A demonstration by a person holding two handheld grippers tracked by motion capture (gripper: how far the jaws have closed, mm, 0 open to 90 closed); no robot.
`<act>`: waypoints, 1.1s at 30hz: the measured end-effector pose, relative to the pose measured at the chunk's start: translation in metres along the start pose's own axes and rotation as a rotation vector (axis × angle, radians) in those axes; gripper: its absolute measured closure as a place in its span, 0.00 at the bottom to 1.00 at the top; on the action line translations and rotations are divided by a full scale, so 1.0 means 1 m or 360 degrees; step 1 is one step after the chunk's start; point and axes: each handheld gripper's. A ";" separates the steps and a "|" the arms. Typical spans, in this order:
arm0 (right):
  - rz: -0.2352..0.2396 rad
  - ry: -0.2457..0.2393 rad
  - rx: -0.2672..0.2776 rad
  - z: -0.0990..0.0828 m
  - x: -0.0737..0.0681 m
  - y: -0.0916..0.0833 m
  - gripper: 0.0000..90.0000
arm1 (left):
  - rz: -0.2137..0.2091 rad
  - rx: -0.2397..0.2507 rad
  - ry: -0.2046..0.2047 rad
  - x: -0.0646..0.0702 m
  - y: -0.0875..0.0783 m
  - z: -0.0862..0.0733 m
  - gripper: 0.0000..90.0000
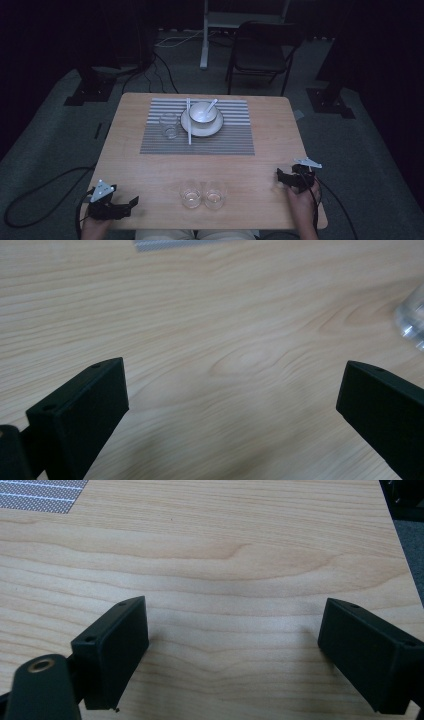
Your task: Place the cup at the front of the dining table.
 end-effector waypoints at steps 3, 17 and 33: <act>0.0000 0.0001 -0.0001 0.000 0.000 0.000 0.13 | -0.0008 -0.0001 -0.0020 -0.007 -0.005 -0.004 0.00; 0.0001 0.0000 -0.0001 0.000 0.000 0.000 0.13 | -0.0057 0.0004 0.0026 -0.023 -0.021 -0.025 0.00; 0.0001 0.0001 -0.0001 0.000 0.000 0.000 0.13 | -0.0157 0.0064 0.0034 -0.038 -0.034 -0.048 0.00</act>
Point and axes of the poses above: each handheld gripper's, and its own axes: y roughly forward along the jaws, z roughly out of its top, x roughly to its right, and after that the axes turned 7 degrees about -x, right-handed
